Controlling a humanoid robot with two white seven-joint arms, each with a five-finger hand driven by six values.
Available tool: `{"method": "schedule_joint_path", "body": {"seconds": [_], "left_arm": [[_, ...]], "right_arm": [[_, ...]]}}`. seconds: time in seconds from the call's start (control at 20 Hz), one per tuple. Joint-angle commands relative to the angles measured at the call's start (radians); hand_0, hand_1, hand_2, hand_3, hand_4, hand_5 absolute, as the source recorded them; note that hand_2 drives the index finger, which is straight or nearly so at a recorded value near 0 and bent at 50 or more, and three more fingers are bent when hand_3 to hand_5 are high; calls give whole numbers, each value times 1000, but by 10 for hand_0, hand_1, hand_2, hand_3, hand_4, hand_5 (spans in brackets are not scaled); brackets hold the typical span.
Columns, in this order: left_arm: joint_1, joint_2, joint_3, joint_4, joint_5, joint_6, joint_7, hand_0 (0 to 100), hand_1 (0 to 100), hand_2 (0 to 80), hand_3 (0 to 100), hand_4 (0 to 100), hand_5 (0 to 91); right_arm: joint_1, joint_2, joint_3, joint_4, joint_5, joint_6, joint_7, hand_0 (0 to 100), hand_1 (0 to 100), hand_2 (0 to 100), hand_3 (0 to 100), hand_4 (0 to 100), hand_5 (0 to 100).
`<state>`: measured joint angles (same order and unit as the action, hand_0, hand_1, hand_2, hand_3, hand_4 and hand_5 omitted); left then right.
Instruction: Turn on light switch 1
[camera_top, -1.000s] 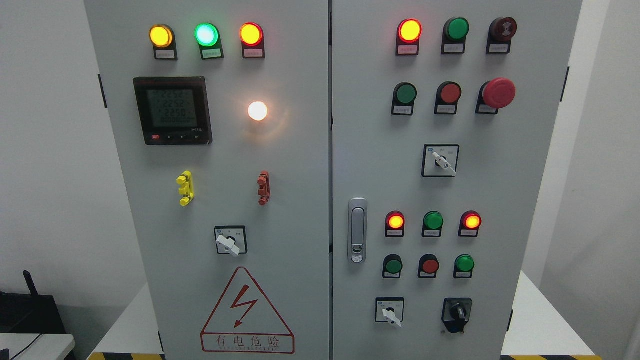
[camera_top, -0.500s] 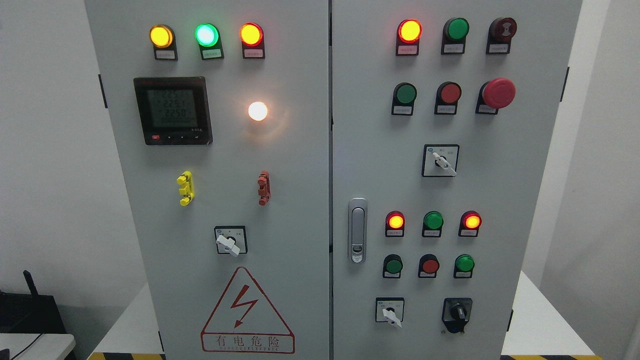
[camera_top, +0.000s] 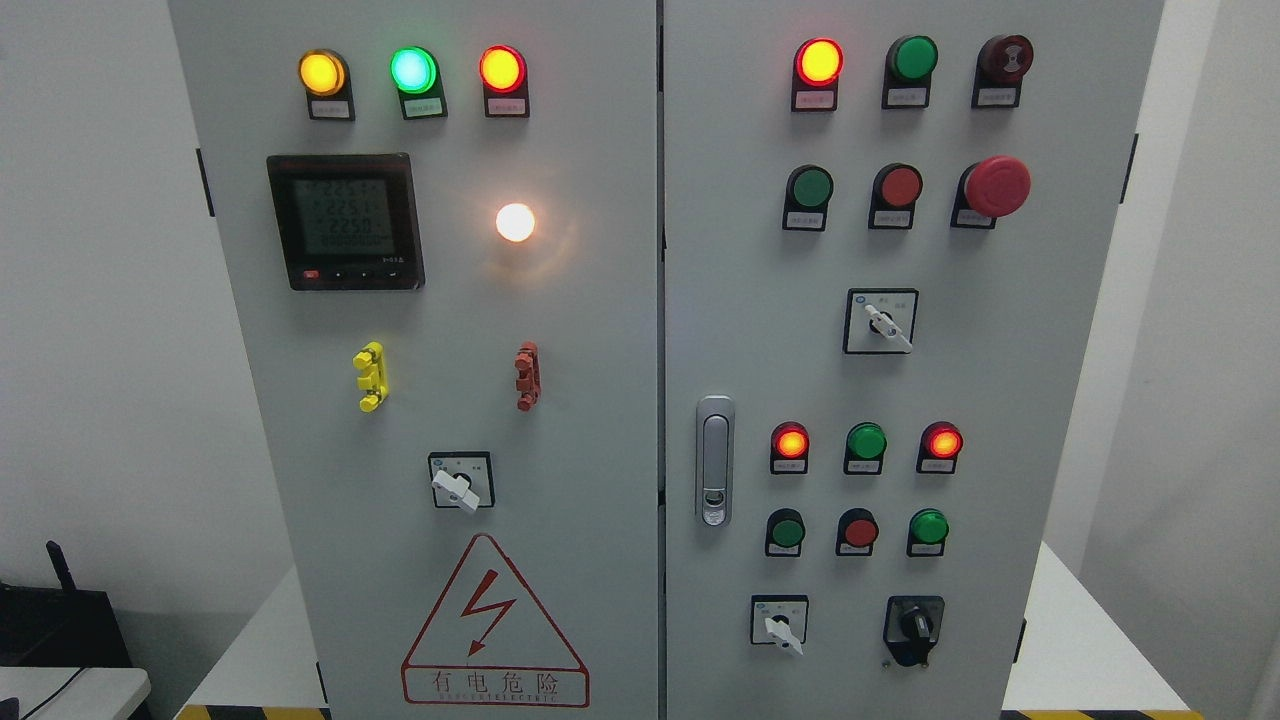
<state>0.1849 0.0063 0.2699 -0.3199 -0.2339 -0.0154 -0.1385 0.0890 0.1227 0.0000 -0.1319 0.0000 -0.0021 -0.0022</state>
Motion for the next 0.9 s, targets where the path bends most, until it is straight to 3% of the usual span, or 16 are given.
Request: {"method": "schedule_joint_path", "body": {"seconds": [0.0,0.85], "left_arm": [[-25,-28,-166,157,5,9,5,304,70,0,0,0,0],[-33,-43,-150,159,61,9,5,317,17,0,0,0,0]], "right_arm": [[0,0,20,0,-26,1,1,120,389,0,0,0,0],[0,0,20,0,-26,1,1,120,389,0,0,0,0]]}}
